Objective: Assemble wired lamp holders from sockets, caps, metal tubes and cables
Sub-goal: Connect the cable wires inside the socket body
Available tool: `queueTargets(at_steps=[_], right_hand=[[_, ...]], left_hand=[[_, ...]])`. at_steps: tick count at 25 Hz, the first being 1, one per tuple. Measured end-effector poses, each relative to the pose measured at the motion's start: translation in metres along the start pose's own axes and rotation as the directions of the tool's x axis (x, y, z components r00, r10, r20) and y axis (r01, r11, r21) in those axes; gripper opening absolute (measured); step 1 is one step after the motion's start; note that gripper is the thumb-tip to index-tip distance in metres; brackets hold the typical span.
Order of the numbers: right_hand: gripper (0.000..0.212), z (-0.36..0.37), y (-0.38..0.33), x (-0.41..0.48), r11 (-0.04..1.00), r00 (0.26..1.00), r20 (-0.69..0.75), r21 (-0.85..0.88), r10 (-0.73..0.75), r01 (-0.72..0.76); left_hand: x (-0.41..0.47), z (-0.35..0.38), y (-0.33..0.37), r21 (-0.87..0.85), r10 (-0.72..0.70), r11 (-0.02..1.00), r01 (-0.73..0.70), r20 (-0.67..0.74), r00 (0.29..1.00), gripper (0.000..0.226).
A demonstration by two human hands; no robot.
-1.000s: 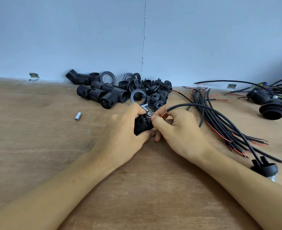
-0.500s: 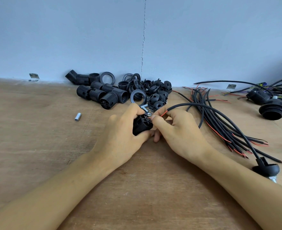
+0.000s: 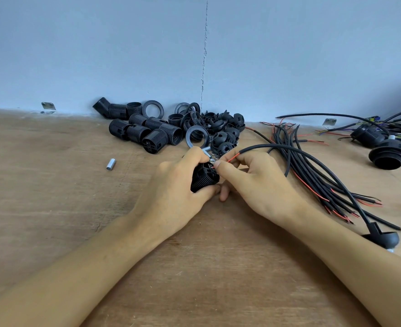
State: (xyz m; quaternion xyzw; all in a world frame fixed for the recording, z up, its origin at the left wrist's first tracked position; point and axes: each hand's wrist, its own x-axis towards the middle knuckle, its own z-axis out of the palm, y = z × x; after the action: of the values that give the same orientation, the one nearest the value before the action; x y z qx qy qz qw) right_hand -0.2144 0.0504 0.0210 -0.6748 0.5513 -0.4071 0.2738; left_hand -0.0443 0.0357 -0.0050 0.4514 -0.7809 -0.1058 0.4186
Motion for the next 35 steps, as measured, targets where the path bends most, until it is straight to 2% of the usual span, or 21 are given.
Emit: queueTargets(at_steps=[7, 11, 16, 26, 28, 32, 35], right_hand=[[0.026, -0.001, -0.001, 0.001, 0.999, 1.0, 0.005, -0.021, 0.027, -0.027], [0.023, 0.0, 0.0, -0.001, 1.0, 1.0, -0.022, -0.005, -0.015, 0.015], [0.022, 0.004, -0.003, -0.003, 0.989, 0.994, -0.046, -0.112, -0.098, 0.092], [0.028, 0.005, 0.0, -0.002, 0.996, 0.997, -0.06, -0.074, -0.055, 0.051], [0.027, 0.003, 0.004, 0.001, 0.999, 0.999, -0.037, -0.023, -0.035, 0.034], [0.026, -0.001, 0.011, 0.005, 0.972, 0.999, 0.047, 0.234, 0.024, -0.034], [0.025, -0.001, 0.014, 0.005, 0.974, 0.999, 0.041, 0.228, 0.0, -0.009]], left_hand=[[0.0, -0.001, 0.003, 0.034, 0.021, 0.999, -0.022, 0.031, 0.999, 0.033], [0.001, 0.0, 0.003, 0.04, 0.014, 0.999, -0.015, 0.028, 1.0, 0.033], [0.0, 0.0, 0.002, 0.007, -0.008, 1.0, 0.008, 0.008, 1.0, 0.033], [0.001, 0.001, 0.002, 0.021, 0.024, 0.999, -0.024, -0.005, 1.0, 0.034], [0.001, 0.001, 0.0, -0.02, 0.001, 1.0, -0.001, -0.007, 1.0, 0.035], [0.0, -0.001, -0.004, -0.068, -0.013, 0.998, 0.012, -0.006, 1.0, 0.038], [0.001, -0.001, -0.006, -0.085, 0.003, 0.996, -0.003, -0.001, 1.0, 0.041]])
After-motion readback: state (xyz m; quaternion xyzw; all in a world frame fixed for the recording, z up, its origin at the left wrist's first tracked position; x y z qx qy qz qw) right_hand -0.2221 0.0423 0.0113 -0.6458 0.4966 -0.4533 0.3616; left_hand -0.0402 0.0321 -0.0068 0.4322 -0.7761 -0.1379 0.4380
